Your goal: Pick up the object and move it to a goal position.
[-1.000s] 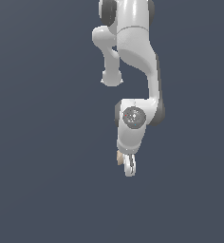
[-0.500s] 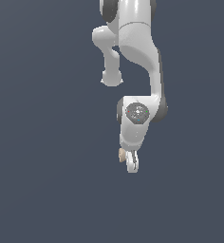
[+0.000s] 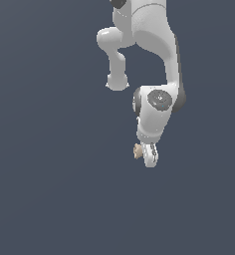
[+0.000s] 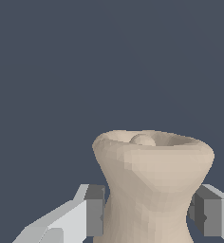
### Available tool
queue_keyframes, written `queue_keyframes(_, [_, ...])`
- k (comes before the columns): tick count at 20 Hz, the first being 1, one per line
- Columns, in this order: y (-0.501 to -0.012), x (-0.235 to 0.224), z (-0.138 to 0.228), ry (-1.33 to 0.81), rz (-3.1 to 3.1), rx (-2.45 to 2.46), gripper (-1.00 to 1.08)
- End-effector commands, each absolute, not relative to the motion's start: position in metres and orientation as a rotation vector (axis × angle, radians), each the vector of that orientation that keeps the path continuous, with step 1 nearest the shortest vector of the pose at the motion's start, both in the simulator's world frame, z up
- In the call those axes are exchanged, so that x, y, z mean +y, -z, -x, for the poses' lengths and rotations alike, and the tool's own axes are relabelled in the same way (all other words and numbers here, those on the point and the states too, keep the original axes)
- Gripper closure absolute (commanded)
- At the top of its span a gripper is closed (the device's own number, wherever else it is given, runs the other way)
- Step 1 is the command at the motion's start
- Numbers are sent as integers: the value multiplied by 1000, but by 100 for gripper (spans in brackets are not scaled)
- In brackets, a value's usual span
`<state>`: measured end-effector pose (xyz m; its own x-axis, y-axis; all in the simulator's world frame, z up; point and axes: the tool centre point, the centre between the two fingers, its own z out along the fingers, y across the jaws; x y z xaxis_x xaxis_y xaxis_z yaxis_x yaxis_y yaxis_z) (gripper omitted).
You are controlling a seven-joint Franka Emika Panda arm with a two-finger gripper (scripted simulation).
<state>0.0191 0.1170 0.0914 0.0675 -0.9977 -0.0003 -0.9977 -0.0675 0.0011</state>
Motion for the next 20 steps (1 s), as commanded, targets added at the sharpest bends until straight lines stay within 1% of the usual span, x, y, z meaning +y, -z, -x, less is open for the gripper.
queue_keyframes(1, [-104,135,-3,2,-2297,-2144,108])
queue_keyframes(12, [-156,206,62,1,-2297,-2144,108])
queue_keyframes(20, [-176,234,85,-1,-2296,-2144,108])
